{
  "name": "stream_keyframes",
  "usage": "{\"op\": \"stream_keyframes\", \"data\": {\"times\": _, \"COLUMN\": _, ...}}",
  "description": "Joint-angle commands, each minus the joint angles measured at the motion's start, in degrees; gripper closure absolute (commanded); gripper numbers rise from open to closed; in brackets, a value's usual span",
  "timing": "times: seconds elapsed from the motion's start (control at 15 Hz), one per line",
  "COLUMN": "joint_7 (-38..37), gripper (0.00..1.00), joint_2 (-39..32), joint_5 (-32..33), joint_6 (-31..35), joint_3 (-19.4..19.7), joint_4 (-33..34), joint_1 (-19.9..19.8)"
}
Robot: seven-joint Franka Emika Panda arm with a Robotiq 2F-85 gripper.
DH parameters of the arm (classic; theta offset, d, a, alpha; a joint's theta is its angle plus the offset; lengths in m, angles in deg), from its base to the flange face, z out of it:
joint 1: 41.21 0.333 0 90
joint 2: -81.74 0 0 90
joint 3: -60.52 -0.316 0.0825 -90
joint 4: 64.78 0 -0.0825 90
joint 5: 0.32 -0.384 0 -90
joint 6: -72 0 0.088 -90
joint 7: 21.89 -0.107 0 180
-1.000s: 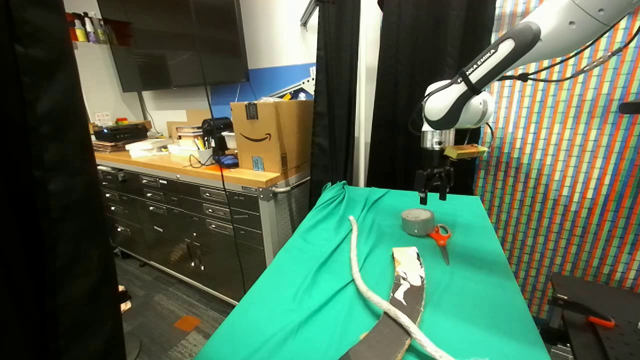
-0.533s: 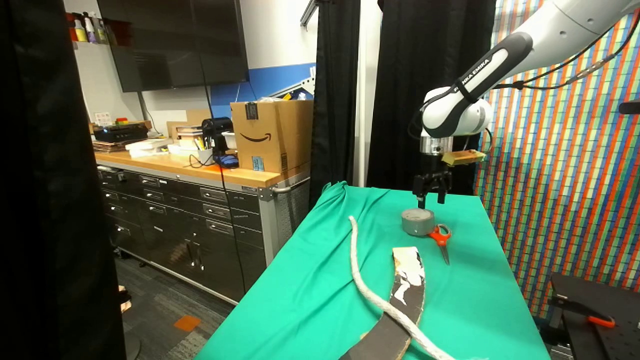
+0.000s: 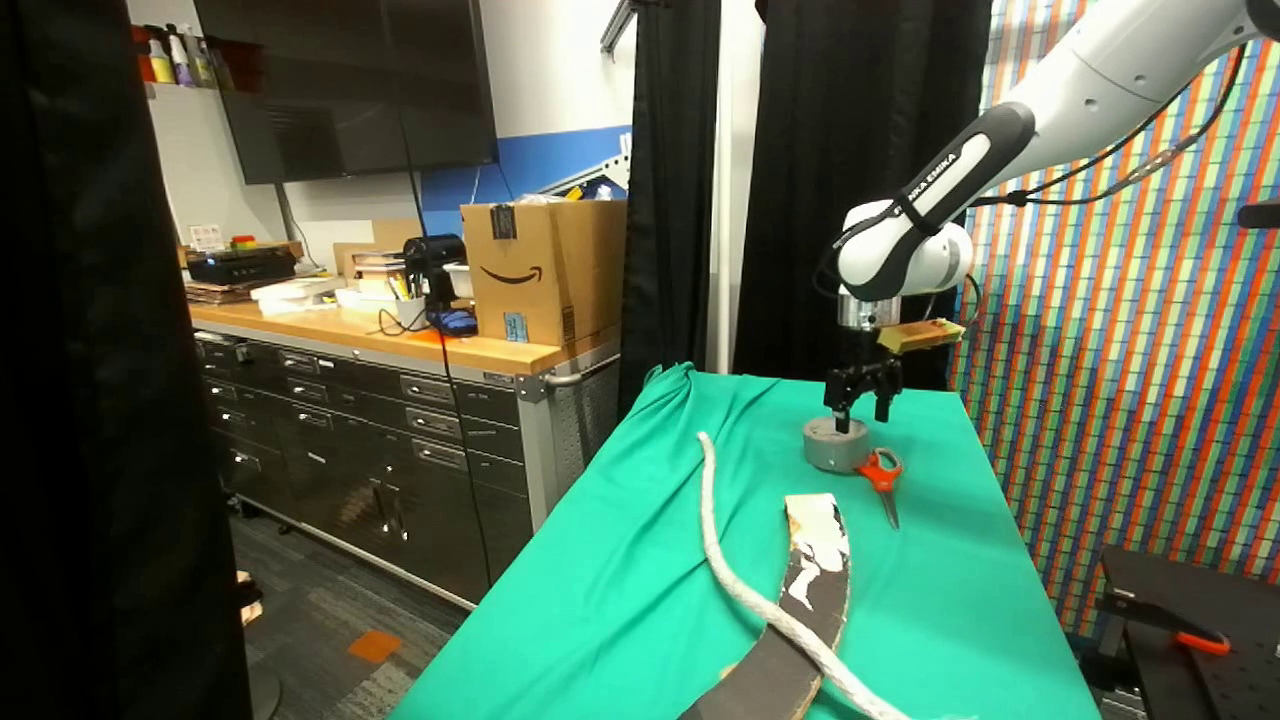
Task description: Put the gray tape in the black bowl
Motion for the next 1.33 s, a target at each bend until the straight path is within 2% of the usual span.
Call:
{"op": "stream_keyframes", "data": {"times": 0.0, "joint_7": -1.20, "gripper": 0.28, "joint_2": -1.82, "joint_5": 1.38, "joint_6": 1.17, "joint_3": -0.86, "joint_4": 2.52, "joint_1": -0.94}}
{"op": "stream_keyframes", "data": {"times": 0.53, "joint_7": -1.15, "gripper": 0.89, "joint_2": -2.44, "joint_5": 1.56, "joint_6": 1.59, "joint_3": -0.93, "joint_4": 3.62, "joint_1": -0.95}}
{"op": "stream_keyframes", "data": {"times": 0.73, "joint_7": -1.14, "gripper": 0.92, "joint_2": -2.39, "joint_5": 1.63, "joint_6": 1.61, "joint_3": -0.96, "joint_4": 3.68, "joint_1": -0.96}}
{"op": "stream_keyframes", "data": {"times": 0.8, "joint_7": -1.11, "gripper": 0.89, "joint_2": -2.39, "joint_5": 1.64, "joint_6": 1.59, "joint_3": -0.99, "joint_4": 3.71, "joint_1": -0.97}}
{"op": "stream_keyframes", "data": {"times": 0.93, "joint_7": -0.79, "gripper": 0.88, "joint_2": -2.14, "joint_5": 1.56, "joint_6": 1.11, "joint_3": -1.10, "joint_4": 3.74, "joint_1": -1.09}}
{"op": "stream_keyframes", "data": {"times": 1.27, "joint_7": 3.95, "gripper": 0.88, "joint_2": 4.41, "joint_5": 0.43, "joint_6": -2.47, "joint_3": -2.00, "joint_4": 1.62, "joint_1": -2.39}}
